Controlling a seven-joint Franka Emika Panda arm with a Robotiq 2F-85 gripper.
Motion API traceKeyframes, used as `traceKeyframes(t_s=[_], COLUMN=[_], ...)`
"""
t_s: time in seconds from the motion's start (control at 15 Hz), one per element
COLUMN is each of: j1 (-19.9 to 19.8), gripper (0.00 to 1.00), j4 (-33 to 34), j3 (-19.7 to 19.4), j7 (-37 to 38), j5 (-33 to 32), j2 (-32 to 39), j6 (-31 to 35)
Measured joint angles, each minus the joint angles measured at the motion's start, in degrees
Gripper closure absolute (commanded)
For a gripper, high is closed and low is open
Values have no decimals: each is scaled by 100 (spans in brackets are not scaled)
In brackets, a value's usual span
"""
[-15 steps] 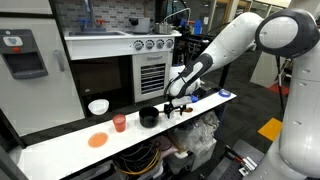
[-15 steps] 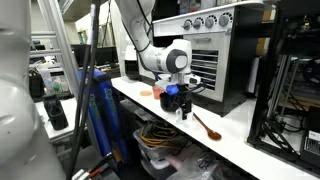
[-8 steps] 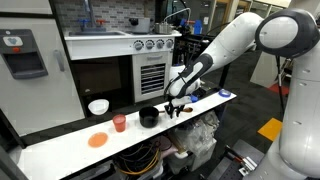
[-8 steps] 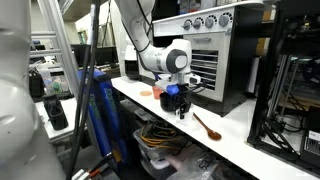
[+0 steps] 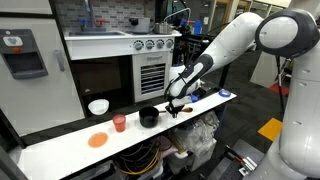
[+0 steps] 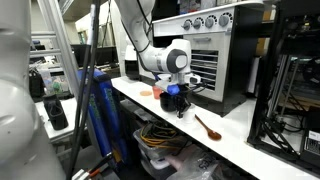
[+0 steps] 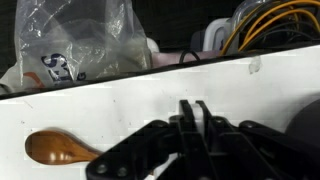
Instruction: Take the white mug and pour its contents into the black bowl, then use the wooden spoon to stir the contents in the black bowl
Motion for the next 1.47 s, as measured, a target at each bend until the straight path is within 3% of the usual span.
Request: traceKeyframes(t_s=[0.53, 1.47], j1=[0, 40], gripper=[98, 98], j4=[2, -37], j3=[-16, 219], j7=[-61, -567], j5=[27, -137], j2=[-197, -1627], j6=[-325, -1603])
